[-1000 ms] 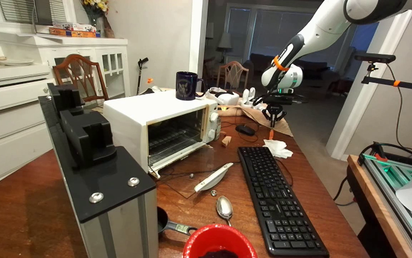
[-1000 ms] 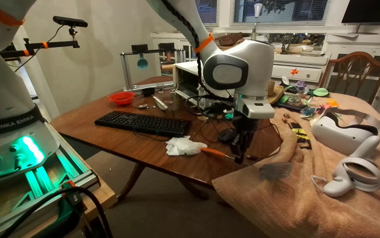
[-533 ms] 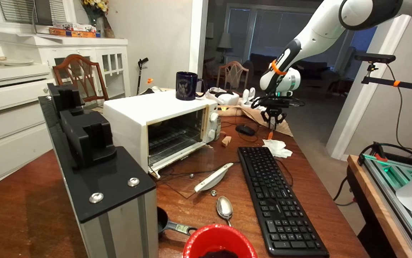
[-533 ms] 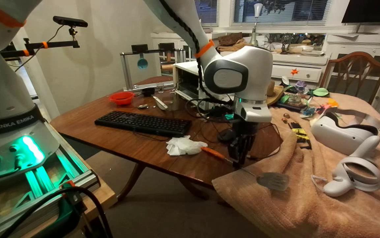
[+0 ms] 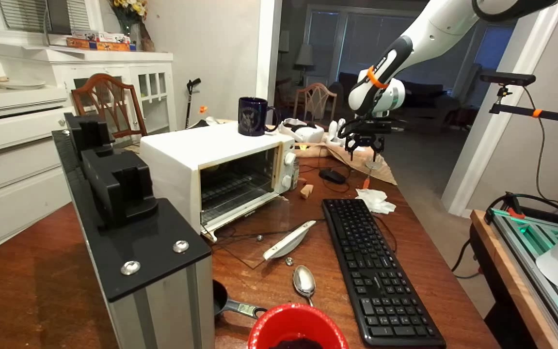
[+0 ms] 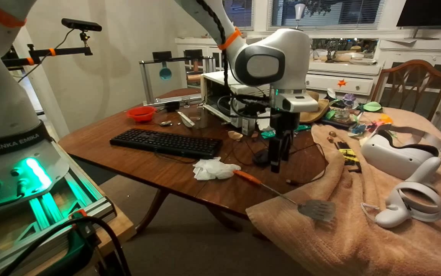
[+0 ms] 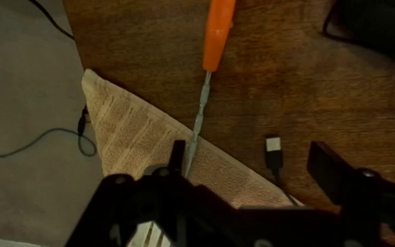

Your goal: Move the spatula to the right

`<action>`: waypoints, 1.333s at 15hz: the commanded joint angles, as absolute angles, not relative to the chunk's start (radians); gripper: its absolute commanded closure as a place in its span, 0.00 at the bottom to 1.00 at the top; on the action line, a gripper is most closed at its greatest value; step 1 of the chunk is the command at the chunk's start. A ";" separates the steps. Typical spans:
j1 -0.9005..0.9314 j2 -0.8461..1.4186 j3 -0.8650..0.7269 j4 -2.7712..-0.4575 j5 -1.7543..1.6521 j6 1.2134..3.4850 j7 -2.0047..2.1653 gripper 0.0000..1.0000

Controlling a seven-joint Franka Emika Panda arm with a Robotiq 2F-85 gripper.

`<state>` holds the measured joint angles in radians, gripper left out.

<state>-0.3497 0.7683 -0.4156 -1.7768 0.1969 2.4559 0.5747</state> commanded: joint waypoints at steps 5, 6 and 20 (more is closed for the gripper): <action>-0.223 0.403 -0.456 -2.100 -0.048 2.530 0.357 0.00; -0.218 0.361 -0.454 -2.128 -0.083 2.535 0.330 0.00; -0.242 0.120 -0.387 -2.257 -0.316 2.520 0.112 0.00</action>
